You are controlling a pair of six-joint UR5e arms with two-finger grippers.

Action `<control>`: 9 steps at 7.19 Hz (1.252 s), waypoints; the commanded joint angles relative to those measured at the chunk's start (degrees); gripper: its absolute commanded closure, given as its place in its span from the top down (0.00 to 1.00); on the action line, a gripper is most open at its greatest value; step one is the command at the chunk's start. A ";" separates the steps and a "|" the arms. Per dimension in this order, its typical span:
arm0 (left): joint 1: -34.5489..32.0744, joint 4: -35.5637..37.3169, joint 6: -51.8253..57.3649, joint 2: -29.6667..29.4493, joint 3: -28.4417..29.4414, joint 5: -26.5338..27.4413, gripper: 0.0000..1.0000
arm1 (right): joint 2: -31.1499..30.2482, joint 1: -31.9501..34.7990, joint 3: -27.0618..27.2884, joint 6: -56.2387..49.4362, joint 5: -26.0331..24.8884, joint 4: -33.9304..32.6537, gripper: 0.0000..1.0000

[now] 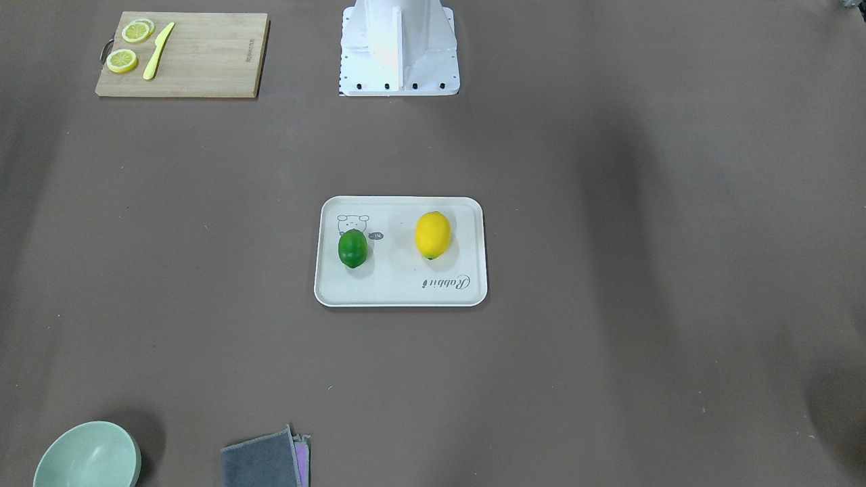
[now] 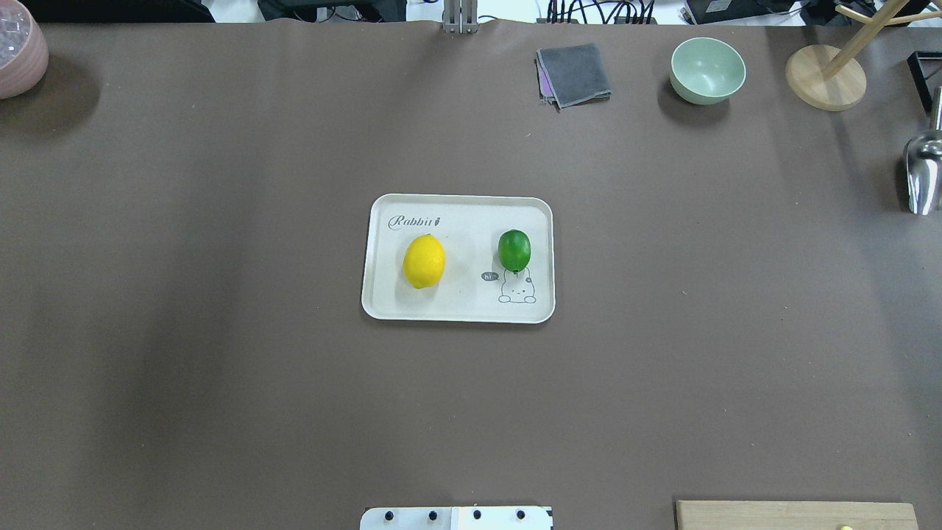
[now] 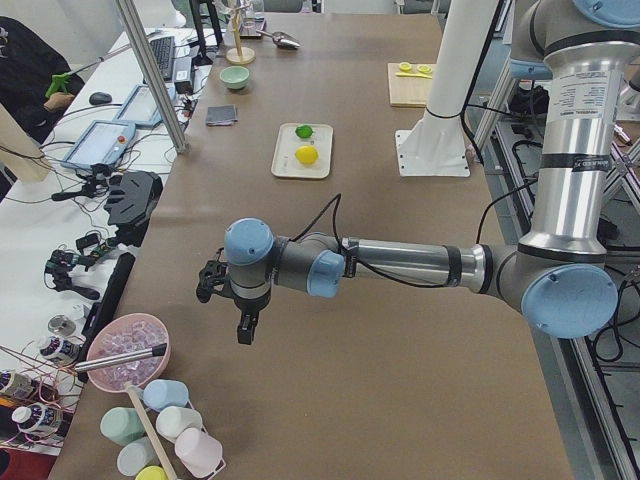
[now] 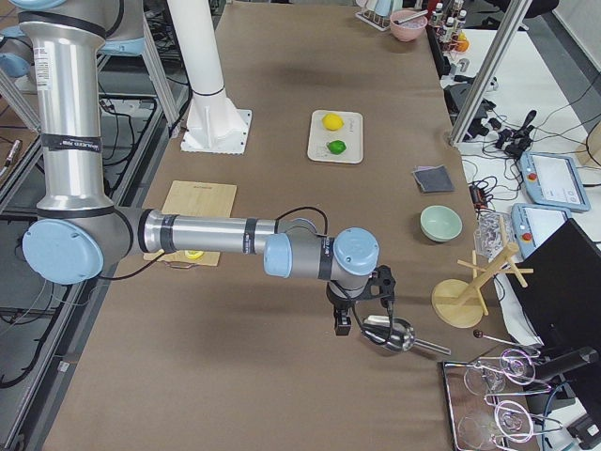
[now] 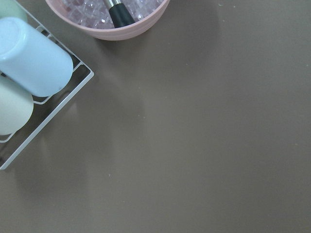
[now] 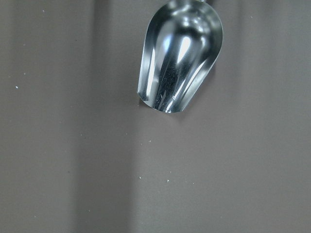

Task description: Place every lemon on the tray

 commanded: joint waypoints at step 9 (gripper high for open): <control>-0.72 0.59 0.00 3.14 -3.20 0.37 0.98 | 0.04 -0.05 0.06 0.16 0.03 0.10 1.00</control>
